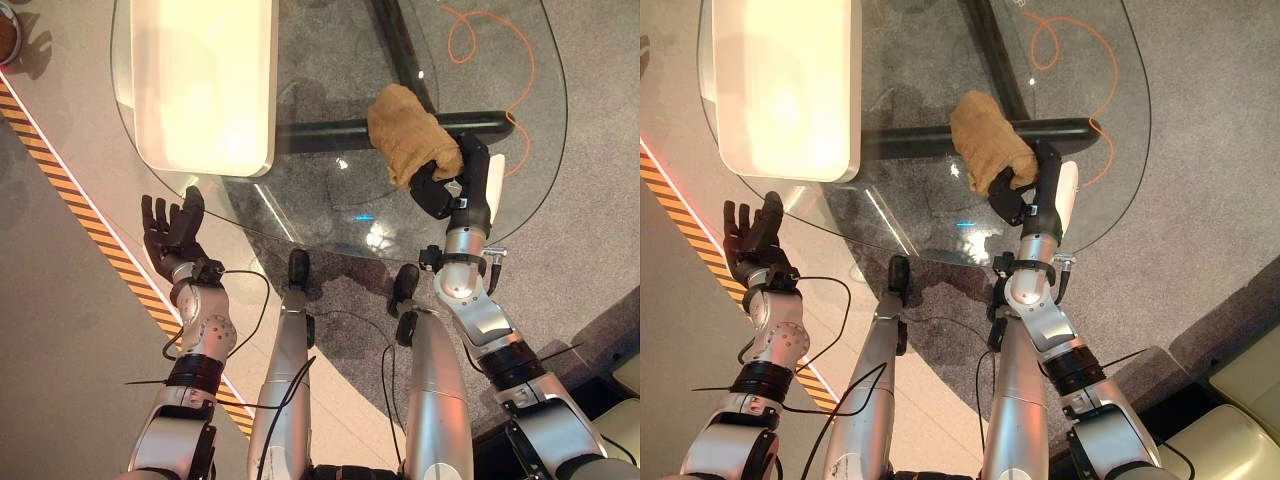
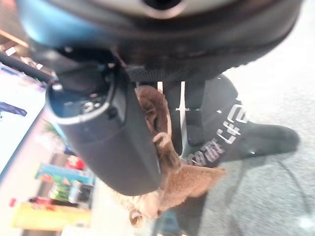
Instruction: Wipe the table with a cloth and put it in the basket.
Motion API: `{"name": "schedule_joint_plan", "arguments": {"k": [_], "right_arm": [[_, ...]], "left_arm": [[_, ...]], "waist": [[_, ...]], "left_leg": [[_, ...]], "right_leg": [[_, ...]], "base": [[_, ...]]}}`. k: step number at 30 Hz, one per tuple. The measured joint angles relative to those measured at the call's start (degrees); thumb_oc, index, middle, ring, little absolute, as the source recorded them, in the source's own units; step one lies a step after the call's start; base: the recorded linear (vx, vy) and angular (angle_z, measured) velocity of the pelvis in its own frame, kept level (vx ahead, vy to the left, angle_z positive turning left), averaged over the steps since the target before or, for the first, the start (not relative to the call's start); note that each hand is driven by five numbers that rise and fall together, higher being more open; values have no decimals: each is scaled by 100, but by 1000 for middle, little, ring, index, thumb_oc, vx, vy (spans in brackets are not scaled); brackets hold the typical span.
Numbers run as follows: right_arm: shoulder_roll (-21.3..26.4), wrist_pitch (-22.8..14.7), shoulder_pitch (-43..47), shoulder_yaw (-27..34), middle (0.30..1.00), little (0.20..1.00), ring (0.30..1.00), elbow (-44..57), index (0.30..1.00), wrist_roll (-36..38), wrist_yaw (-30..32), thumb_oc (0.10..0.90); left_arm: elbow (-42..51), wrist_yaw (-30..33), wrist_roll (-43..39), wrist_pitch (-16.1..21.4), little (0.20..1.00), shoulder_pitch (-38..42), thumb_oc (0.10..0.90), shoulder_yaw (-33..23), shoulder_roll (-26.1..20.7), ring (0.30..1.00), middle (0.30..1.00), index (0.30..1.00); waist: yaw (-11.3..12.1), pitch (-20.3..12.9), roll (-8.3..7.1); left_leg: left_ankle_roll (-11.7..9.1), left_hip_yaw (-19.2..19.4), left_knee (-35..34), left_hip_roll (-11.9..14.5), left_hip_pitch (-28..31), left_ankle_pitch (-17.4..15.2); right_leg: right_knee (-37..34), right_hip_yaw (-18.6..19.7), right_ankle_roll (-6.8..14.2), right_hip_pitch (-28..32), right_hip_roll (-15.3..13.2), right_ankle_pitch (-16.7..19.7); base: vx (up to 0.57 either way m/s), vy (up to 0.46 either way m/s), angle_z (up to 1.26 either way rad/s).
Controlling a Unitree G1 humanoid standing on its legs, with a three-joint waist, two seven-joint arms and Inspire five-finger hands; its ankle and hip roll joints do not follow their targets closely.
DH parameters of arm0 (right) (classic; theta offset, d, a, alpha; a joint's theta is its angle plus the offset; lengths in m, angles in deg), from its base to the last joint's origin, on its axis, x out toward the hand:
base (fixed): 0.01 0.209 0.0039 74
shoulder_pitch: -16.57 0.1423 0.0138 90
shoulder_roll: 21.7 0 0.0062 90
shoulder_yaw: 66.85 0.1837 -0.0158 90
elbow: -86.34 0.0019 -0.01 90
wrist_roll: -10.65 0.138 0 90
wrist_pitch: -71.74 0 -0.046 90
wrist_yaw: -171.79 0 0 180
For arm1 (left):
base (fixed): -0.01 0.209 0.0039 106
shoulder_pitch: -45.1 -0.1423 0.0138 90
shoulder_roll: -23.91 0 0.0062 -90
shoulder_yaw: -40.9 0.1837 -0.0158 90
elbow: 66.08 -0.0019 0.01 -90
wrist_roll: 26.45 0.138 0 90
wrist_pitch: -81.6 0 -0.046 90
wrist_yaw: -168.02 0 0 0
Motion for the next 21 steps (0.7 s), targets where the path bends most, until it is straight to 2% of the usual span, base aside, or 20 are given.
{"name": "schedule_joint_plan", "arguments": {"k": [2,6,14,21], "right_arm": [[-4,-53,-93,67,300,200,300,272,300,-34,-45,100],[-98,-199,-125,101,300,200,300,505,300,-159,-152,100],[-168,-336,-176,150,300,200,300,749,300,-334,-392,100],[-149,-514,-401,265,300,200,300,1126,300,-395,-713,100]], "left_arm": [[504,-29,71,147,900,-149,800,-77,205,900,900,900],[1145,-249,131,171,900,-328,800,-66,418,900,900,900],[2158,-735,251,59,900,-485,800,103,434,900,900,900],[2551,-1514,229,-713,900,-602,800,391,367,900,900,900]], "waist": [[9,1,-13],[3,4,-26],[16,9,-42],[7,8,-44]], "left_leg": [[0,1,-6,0,-3,0],[-9,3,-34,1,-6,7],[-9,4,-64,1,5,7],[-8,4,-68,-1,27,7]], "right_leg": [[-18,6,13,0,6,7],[-27,8,1,0,15,27],[-43,7,-7,14,15,31],[-70,4,2,50,14,38]], "base": [[0,0,0],[0,0,0],[0,0,0],[0,0,0]]}}
